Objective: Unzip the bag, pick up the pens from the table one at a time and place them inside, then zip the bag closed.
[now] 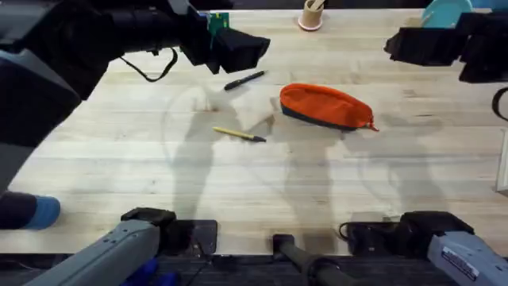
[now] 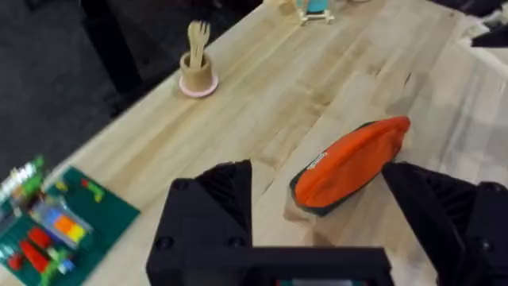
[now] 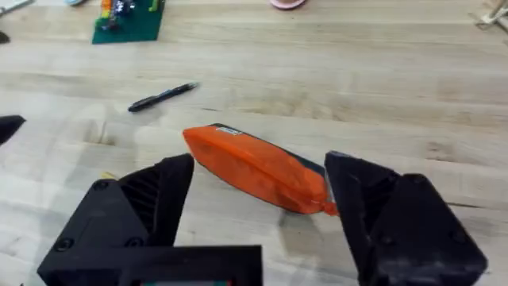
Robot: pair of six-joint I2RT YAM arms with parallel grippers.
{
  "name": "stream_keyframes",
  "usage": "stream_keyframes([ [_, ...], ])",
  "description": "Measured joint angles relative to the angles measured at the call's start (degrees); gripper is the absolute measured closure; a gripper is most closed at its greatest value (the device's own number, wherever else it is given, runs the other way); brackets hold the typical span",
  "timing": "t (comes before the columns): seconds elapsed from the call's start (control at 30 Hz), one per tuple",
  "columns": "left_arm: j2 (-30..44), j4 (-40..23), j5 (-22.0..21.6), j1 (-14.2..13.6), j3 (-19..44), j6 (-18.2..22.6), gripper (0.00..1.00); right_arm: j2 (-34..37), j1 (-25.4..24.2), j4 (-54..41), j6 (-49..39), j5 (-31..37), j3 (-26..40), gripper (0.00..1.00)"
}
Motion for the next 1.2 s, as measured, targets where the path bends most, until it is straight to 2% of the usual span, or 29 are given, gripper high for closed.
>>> stream_keyframes([
  [0.13,0.0,-1.4,0.3,-1.1,0.6,5.2,0.010,0.0,0.0,-1.6,0.0,-0.7,0.0,0.005],
  [0.33,0.0,-6.9,0.2,-2.7,0.6,12.6,0.008,0.0,0.0,-4.5,0.0,-1.3,0.0,0.005],
  [0.5,0.9,-9.3,0.1,-3.2,0.6,16.8,0.008,0.0,0.0,-5.0,0.0,-1.3,0.0,0.005],
  [0.77,5.1,-10.6,-0.2,-3.2,0.6,18.5,0.008,0.0,0.0,-9.2,-1.1,-1.3,0.0,0.006],
  [1.2,5.3,-10.7,-0.9,-3.2,0.6,18.9,0.008,0.0,0.0,-10.4,-3.1,-1.3,0.0,0.006],
])
